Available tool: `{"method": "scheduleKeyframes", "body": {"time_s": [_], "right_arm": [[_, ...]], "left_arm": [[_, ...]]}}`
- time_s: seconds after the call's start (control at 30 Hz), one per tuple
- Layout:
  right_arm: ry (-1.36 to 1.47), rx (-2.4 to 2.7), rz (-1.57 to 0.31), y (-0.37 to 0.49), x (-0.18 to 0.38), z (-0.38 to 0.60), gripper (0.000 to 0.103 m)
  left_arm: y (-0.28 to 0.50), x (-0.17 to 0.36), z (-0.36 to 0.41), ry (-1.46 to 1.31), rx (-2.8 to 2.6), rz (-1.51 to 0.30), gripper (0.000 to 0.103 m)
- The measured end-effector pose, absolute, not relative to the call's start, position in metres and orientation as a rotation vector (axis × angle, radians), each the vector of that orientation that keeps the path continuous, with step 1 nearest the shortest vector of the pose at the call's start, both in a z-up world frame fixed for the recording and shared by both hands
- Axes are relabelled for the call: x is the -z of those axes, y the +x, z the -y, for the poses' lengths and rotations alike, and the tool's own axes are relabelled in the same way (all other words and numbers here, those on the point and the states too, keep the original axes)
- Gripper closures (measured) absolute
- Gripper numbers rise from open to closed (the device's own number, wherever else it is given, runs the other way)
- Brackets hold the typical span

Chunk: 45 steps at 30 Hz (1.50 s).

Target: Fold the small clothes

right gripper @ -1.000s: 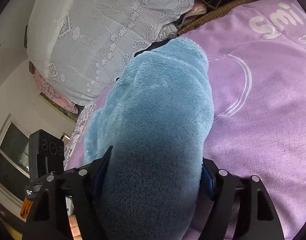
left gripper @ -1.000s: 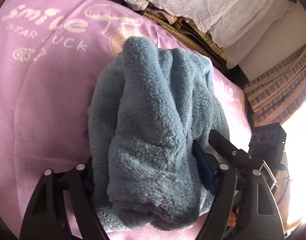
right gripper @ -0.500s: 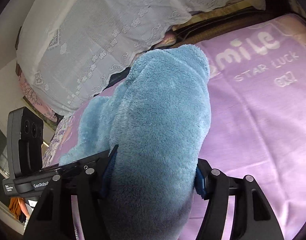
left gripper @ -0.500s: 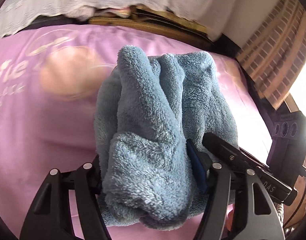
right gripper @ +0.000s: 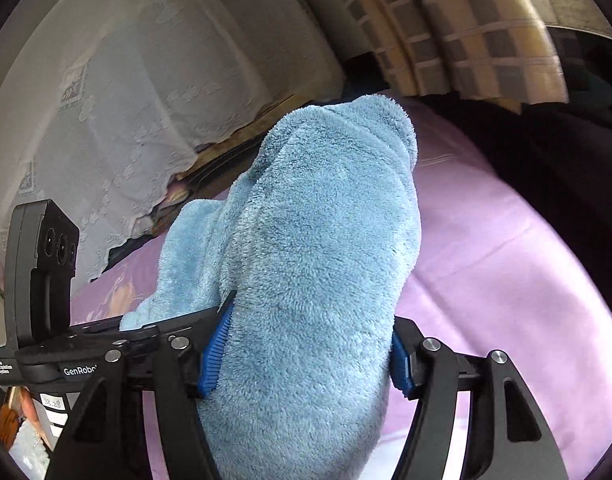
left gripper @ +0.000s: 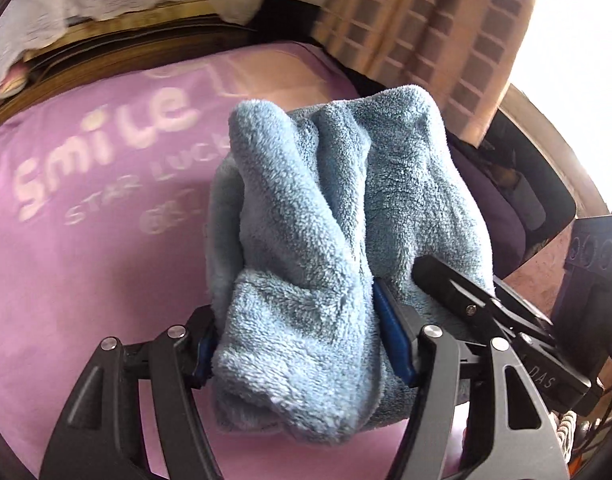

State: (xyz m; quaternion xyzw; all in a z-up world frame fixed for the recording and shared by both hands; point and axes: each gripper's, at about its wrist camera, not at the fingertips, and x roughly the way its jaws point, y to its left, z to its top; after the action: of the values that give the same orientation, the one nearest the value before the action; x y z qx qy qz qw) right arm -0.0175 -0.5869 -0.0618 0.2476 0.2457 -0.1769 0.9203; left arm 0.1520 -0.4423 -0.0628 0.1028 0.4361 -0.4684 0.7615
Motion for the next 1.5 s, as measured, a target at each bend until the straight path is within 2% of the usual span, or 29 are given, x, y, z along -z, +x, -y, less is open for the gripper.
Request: {"method": "scheduleKeyframes", "body": {"time_s": [0.13, 0.2, 0.27, 0.33, 0.53, 0.57, 0.63, 0.7, 0.8, 0.93, 1.03, 1.13, 1.23, 1.33, 1.4, 1.5], "right_arm": [[0.653, 0.368, -0.503, -0.036, 0.100, 0.627, 0.035], [0.707, 0.363, -0.499, -0.038, 0.105, 0.637, 0.028], [0.682, 0.381, -0.509, -0.034, 0.106, 0.636, 0.023], [0.659, 0.390, -0.509, -0.035, 0.106, 0.636, 0.022], [0.532, 0.492, -0.364, -0.060, 0.074, 0.608, 0.022], [0.498, 0.509, -0.349, -0.061, 0.067, 0.606, 0.023], [0.440, 0.526, -0.338, -0.055, 0.052, 0.602, 0.034], [0.401, 0.536, -0.354, -0.042, 0.040, 0.601, 0.054], [0.358, 0.540, -0.430, -0.011, 0.037, 0.602, 0.069], [0.328, 0.597, -0.574, 0.019, 0.080, 0.610, 0.071], [0.357, 0.577, -0.557, 0.013, 0.080, 0.612, 0.071], [0.374, 0.565, -0.463, -0.006, 0.077, 0.606, 0.071], [0.355, 0.581, -0.387, -0.032, 0.067, 0.581, 0.066], [0.290, 0.599, -0.357, -0.055, 0.063, 0.545, 0.054], [0.284, 0.625, -0.405, -0.060, 0.069, 0.533, 0.041], [0.406, 0.612, -0.533, -0.056, 0.091, 0.547, 0.028]], "left_arm": [[0.126, 0.084, 0.475, 0.329, 0.966, -0.879, 0.036], [0.118, 0.088, 0.477, 0.338, 0.940, -0.830, 0.030], [0.115, 0.091, 0.473, 0.354, 0.885, -0.783, 0.015], [0.114, 0.093, 0.472, 0.352, 0.865, -0.771, 0.011], [0.116, 0.067, 0.463, 0.280, 0.847, -0.751, 0.012], [0.118, 0.061, 0.457, 0.269, 0.829, -0.729, 0.012], [0.127, 0.051, 0.452, 0.265, 0.765, -0.704, 0.012], [0.138, 0.048, 0.455, 0.278, 0.695, -0.703, 0.012], [0.151, 0.063, 0.472, 0.373, 0.604, -0.732, 0.012], [0.158, 0.099, 0.480, 0.444, 0.528, -0.719, 0.009], [0.166, 0.099, 0.475, 0.401, 0.549, -0.754, 0.007], [0.158, 0.094, 0.468, 0.403, 0.556, -0.721, 0.008], [0.147, 0.081, 0.450, 0.371, 0.561, -0.686, 0.008], [0.136, 0.073, 0.431, 0.337, 0.583, -0.661, 0.008], [0.128, 0.073, 0.423, 0.326, 0.597, -0.649, 0.008], [0.123, 0.091, 0.433, 0.422, 0.556, -0.652, 0.007]]}}
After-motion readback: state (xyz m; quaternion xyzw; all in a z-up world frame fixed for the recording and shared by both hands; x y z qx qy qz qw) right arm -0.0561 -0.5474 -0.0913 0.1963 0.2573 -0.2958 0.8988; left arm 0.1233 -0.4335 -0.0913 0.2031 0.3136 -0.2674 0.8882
